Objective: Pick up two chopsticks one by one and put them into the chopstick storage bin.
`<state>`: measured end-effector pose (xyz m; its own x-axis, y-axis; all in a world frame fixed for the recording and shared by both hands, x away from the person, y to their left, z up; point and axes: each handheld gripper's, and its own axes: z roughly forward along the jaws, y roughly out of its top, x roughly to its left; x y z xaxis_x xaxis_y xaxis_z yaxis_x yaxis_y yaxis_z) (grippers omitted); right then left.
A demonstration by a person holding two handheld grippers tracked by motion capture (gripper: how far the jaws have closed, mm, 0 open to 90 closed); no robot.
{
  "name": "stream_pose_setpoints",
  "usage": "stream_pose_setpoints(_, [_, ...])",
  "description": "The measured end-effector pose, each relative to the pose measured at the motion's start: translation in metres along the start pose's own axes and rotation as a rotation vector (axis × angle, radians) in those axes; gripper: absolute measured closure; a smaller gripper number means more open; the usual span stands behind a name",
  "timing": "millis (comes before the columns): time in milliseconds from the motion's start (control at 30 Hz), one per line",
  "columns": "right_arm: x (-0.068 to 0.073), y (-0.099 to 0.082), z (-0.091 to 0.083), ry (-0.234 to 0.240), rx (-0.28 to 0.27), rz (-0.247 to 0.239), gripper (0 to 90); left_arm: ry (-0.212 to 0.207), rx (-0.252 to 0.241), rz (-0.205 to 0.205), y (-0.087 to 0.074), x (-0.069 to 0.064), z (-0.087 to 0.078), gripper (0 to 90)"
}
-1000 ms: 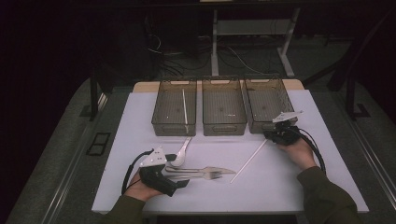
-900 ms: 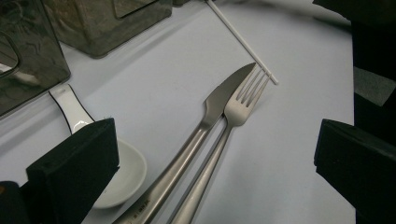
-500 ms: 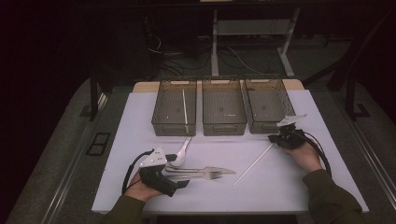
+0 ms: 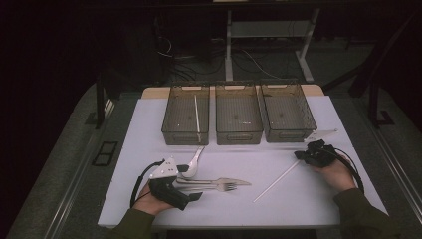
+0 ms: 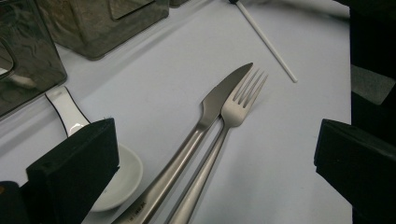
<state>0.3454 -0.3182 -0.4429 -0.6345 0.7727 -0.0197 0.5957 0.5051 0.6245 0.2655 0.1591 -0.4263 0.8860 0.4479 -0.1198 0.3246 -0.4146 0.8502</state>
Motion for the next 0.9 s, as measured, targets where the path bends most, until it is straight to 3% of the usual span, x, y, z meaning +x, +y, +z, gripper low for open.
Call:
stream_pose_setpoints(733, [0.002, -0.031, -0.030, 0.006, -0.022, 0.016, 89.7, 0.006, 0.012, 0.005, 0.001, -0.001, 0.000, 0.0])
stream_pose_setpoints(900, [0.011, -0.025, -0.039, 0.084, -0.087, 0.009, 78.9, 0.007, 0.016, 0.009, 0.001, -0.001, -0.001, 0.0])
